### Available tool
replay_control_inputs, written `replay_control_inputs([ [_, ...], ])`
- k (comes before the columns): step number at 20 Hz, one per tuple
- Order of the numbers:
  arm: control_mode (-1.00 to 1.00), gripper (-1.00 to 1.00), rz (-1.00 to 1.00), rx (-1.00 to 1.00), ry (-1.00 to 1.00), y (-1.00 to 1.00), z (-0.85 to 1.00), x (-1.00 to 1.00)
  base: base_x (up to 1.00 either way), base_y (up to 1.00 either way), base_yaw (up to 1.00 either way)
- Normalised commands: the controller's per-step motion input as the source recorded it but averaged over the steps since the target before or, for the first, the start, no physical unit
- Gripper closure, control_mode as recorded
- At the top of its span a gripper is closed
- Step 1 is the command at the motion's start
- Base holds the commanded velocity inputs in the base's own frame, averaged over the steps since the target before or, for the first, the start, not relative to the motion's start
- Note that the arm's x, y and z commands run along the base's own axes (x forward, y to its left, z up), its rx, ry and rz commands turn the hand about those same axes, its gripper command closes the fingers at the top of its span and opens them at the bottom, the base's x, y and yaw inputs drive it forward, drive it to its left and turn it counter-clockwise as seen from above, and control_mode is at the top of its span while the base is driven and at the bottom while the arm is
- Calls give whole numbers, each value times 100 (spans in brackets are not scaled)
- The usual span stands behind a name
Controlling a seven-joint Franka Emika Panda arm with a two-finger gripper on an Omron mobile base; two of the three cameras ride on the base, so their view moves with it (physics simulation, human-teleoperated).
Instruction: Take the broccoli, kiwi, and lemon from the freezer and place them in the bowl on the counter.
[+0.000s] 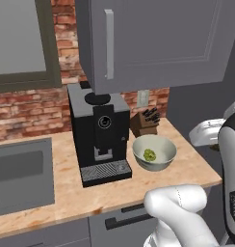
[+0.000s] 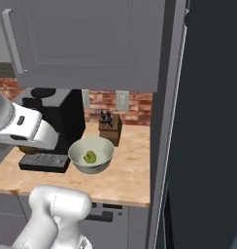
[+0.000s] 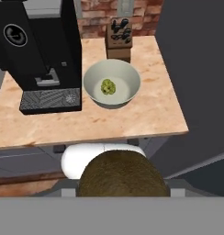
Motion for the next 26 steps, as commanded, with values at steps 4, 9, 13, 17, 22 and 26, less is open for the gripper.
replay_control_inputs([
  [4,100,100,0,0,0,0,0,0,62,-8,1],
  [9,-100,100,2,1,0,-2,-6,33,34,-7,2],
  [13,-100,100,8,3,0,-1,-32,96,0,0,0],
  [17,-100,100,11,5,0,-11,-65,99,0,0,0],
  [22,-100,100,3,3,0,-33,-98,66,0,0,0],
  [26,-100,100,0,0,0,-31,-98,37,0,0,0],
])
